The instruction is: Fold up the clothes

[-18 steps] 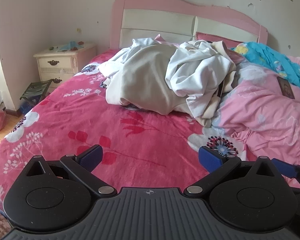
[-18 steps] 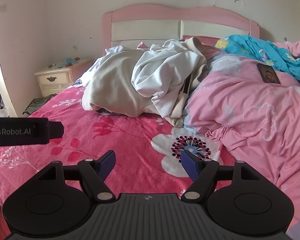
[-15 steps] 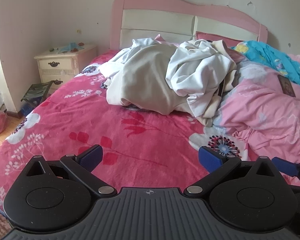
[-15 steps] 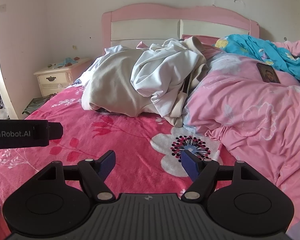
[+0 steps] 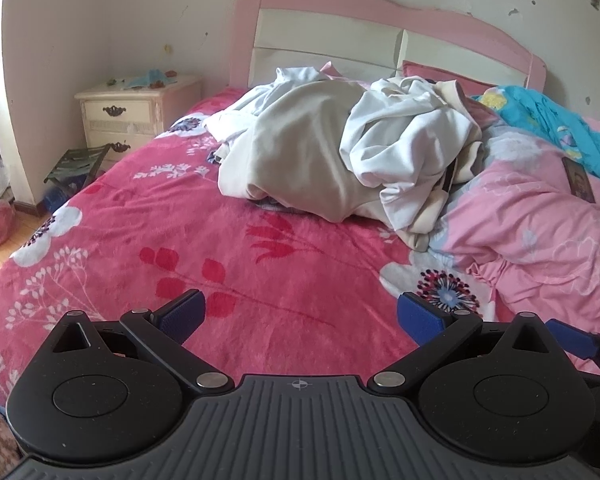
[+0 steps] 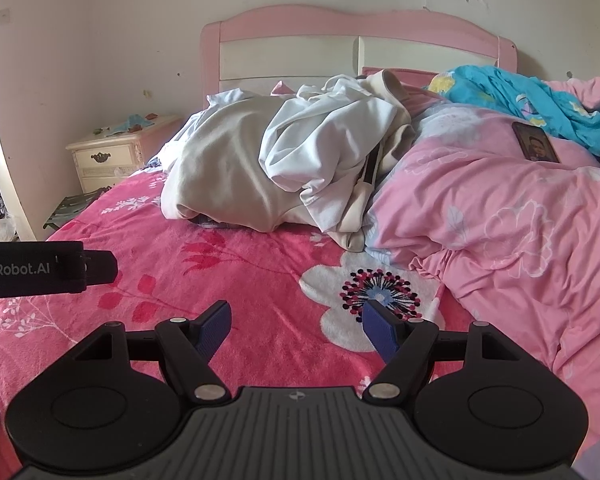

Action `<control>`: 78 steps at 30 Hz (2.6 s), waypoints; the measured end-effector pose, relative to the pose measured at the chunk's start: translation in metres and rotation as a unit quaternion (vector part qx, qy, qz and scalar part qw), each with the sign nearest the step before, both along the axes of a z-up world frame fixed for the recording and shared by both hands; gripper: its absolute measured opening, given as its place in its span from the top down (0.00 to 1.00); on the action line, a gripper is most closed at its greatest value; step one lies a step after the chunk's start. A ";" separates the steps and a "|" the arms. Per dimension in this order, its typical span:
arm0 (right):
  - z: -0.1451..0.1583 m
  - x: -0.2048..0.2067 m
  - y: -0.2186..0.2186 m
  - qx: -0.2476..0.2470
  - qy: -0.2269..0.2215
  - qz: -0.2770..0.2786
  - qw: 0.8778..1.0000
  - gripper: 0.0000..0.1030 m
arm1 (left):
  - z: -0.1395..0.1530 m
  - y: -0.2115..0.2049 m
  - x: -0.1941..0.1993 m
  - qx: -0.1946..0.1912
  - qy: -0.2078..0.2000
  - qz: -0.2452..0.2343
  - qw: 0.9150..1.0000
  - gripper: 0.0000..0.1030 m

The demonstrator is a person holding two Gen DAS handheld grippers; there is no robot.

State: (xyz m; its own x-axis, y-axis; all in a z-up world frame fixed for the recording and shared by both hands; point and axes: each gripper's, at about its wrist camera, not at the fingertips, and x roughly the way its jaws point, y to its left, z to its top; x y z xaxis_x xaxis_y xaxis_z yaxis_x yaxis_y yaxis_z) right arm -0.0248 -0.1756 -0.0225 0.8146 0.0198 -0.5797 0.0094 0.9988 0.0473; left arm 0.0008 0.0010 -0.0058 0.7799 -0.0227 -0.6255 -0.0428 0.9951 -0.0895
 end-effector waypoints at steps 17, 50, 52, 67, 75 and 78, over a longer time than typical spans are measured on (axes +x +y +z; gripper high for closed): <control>-0.002 0.000 0.004 -0.003 0.002 0.000 1.000 0.27 | -0.007 -0.003 0.001 0.002 0.025 0.010 1.000 0.00; -0.001 0.003 0.002 -0.008 0.005 -0.004 1.000 0.26 | -0.005 0.001 0.002 0.012 0.019 0.016 1.000 0.00; -0.001 0.003 0.002 -0.008 0.006 -0.004 1.000 0.26 | -0.006 0.002 0.002 0.012 0.019 0.016 1.000 0.00; -0.003 0.004 -0.004 -0.013 0.004 -0.007 1.000 0.26 | -0.005 0.011 0.006 -0.014 0.016 0.006 1.000 0.00; 0.023 0.030 -0.030 -0.026 -0.060 0.036 0.997 0.26 | 0.026 0.010 0.045 0.041 -0.057 -0.007 0.997 0.00; 0.031 0.064 -0.043 -0.032 -0.073 0.050 0.996 0.26 | 0.038 0.004 0.076 0.054 -0.086 -0.021 0.995 0.00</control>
